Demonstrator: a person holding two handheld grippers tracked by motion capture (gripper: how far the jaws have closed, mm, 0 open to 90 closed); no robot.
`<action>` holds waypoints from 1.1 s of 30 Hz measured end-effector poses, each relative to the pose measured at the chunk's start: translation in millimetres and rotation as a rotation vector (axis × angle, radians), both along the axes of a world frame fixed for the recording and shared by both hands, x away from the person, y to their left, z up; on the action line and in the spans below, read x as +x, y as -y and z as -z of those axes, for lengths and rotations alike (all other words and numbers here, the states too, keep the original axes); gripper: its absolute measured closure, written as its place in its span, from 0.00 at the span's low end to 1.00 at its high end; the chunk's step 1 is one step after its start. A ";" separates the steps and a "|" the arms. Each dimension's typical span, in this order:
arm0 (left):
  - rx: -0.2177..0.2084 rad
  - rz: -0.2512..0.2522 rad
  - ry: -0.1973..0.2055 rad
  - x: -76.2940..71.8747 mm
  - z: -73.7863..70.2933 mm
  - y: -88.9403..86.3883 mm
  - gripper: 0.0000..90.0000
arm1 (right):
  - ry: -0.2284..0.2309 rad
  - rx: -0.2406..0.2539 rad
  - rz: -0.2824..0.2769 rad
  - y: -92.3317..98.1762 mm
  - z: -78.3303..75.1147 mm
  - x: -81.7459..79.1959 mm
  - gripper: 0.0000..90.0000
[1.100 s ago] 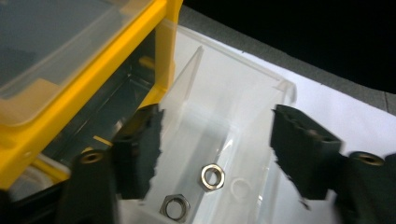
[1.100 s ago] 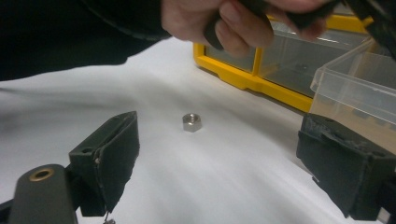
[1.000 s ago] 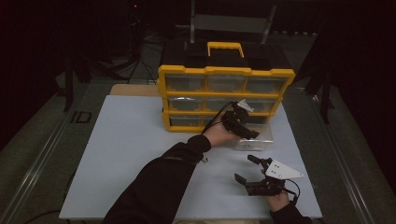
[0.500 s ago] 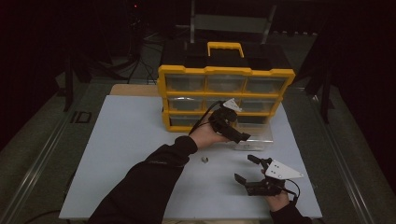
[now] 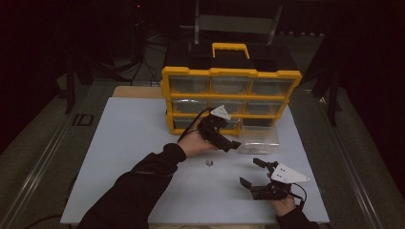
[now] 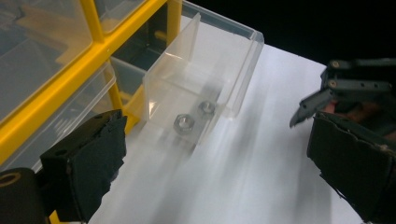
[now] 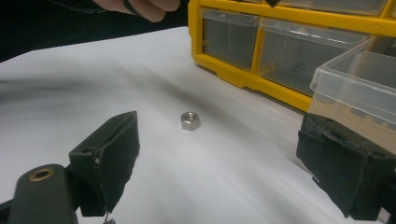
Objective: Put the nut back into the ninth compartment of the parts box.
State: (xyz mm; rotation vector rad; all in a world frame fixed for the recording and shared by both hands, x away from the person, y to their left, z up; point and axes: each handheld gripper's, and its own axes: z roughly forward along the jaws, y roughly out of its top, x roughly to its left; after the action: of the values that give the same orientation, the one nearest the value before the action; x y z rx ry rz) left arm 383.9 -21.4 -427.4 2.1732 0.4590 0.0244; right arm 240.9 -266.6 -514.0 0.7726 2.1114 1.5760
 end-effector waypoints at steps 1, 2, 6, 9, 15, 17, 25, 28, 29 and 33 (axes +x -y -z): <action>0.005 -0.001 0.003 -0.7 1.1 -2.8 0.04 | 0.000 0.000 0.001 0.1 0.0 -0.1 0.15; 0.009 0.000 0.006 -1.7 2.3 -5.4 0.04 | 0.000 0.001 0.001 0.1 0.0 -0.1 0.15; 0.031 -0.005 0.020 -6.4 7.1 -13.3 0.04 | -0.001 -0.001 0.000 -0.1 0.1 0.1 0.15; 0.042 -0.002 0.019 -9.1 10.6 -18.8 0.04 | -0.001 -0.001 0.000 -0.3 0.0 0.0 0.15; 0.044 -0.007 0.007 -11.9 17.6 -28.1 0.05 | -0.001 -0.002 0.001 -0.4 0.2 0.2 0.15; 0.046 -0.006 0.002 -12.7 21.0 -32.6 0.06 | 0.000 -0.002 0.000 -0.6 0.2 0.2 0.15; 0.041 0.005 -0.003 -15.9 32.2 -41.9 0.13 | -0.002 -0.005 -0.001 -1.1 0.8 0.9 0.15; 0.049 0.015 -0.001 -17.6 38.5 -43.8 0.16 | -0.002 -0.005 -0.001 -0.8 0.6 0.6 0.15; 0.057 0.027 0.002 -18.0 41.5 -44.9 0.16 | -0.003 -0.003 0.000 -0.6 0.5 0.6 0.15; 0.064 0.042 -0.006 -20.8 51.0 -45.0 0.24 | -0.007 -0.005 -0.001 -1.0 1.0 0.9 0.15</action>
State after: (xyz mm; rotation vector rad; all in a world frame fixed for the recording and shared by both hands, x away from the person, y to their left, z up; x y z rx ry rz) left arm 363.2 23.6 -478.4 2.2462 0.4208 0.0100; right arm 241.8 -265.7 -515.0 0.7769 2.1198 1.5702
